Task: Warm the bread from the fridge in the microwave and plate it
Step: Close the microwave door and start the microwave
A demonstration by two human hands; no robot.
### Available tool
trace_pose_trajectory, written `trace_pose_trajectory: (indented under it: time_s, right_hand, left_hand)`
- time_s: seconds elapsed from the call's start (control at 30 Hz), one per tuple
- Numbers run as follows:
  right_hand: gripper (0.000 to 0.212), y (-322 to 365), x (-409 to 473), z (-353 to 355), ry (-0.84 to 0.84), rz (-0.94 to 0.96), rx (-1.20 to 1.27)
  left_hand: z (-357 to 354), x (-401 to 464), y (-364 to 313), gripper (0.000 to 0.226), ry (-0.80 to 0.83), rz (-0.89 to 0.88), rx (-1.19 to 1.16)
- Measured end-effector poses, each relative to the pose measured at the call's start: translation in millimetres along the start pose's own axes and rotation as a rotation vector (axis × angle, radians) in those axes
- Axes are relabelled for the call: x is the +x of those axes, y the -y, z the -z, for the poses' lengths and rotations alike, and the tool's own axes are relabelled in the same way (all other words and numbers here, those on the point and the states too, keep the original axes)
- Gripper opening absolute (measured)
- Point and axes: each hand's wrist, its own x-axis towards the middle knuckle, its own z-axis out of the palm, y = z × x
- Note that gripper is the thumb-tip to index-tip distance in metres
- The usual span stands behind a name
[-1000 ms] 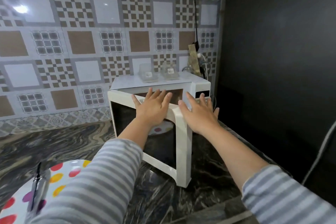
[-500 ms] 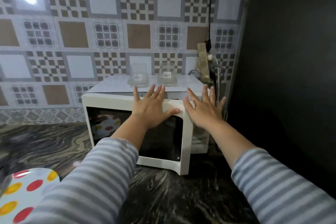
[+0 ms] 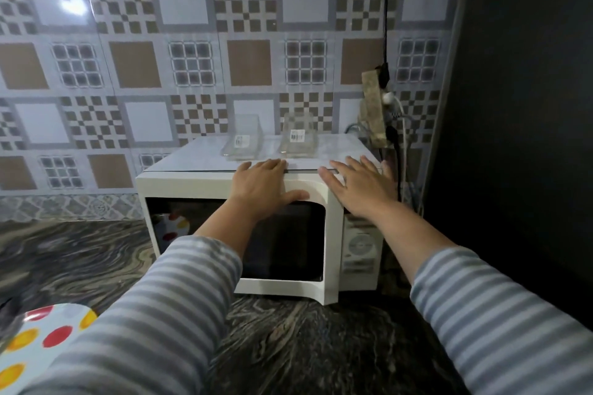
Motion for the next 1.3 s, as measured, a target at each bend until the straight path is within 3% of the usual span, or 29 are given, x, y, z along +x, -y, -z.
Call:
trace_pose_trajectory:
  time_s: [0.23,0.6,0.9,1.3]
  right_hand:
    - [0.090,-19,5,12,0.140,0.158,0.001]
    - [0.097,-17,2,1,-0.048,0.178,-0.029]
    - [0.085,-17,5,-3,-0.102,0.180,-0.042]
    - [0.090,-17,5,-6,-0.158,0.182,-0.038]
  left_hand:
    - [3,0,0,0.086,-0.010,0.044,-0.074]
    - [7,-2,-7,0.080,-0.033,0.084,-0.022]
    - [0,-1,-9,0.079,-0.064,0.110,-0.049]
    - [-10,3,-7,0.081,-0.101,0.124,-0.062]
